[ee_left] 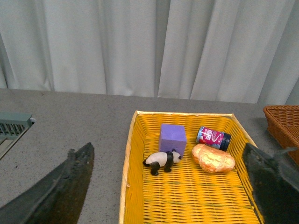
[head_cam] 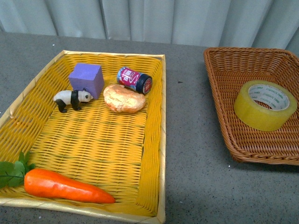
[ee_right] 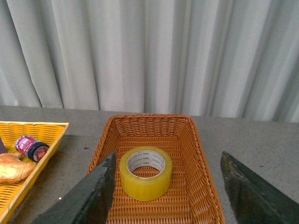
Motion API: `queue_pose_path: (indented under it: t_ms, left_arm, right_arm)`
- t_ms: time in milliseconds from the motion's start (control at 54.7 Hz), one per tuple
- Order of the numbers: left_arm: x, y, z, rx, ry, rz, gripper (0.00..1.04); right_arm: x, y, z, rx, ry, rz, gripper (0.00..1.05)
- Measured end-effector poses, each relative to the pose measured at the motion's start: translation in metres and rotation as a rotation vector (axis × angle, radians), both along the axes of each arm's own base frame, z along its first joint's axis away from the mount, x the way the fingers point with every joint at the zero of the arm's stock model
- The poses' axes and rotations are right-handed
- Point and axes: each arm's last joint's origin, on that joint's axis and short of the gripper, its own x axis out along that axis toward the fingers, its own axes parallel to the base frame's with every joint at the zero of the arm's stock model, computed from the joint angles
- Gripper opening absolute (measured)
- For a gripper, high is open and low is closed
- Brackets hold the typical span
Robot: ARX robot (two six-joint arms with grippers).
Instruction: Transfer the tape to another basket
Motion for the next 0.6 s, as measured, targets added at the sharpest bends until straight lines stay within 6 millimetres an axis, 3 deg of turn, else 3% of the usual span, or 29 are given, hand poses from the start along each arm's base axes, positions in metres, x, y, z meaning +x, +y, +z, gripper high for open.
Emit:
queue_pose_path:
  t_ms: [37,73,603]
  left_arm:
    - [0.0,0.0,0.0,0.002,0.0,0.0,1.0]
    - [0.0,0.0,0.0,0.003,0.0,0.0,0.98]
    - [0.0,0.0,0.0,0.003,0.0,0.0,0.98]
  right_arm:
    - [0.0,0.0,0.0,0.0,0.0,0.0,0.93]
    - [0.0,0.0,0.0,0.001,0.0,0.0,0.98]
    - [0.0,0.0,0.0,0.0,0.0,0.0,0.96]
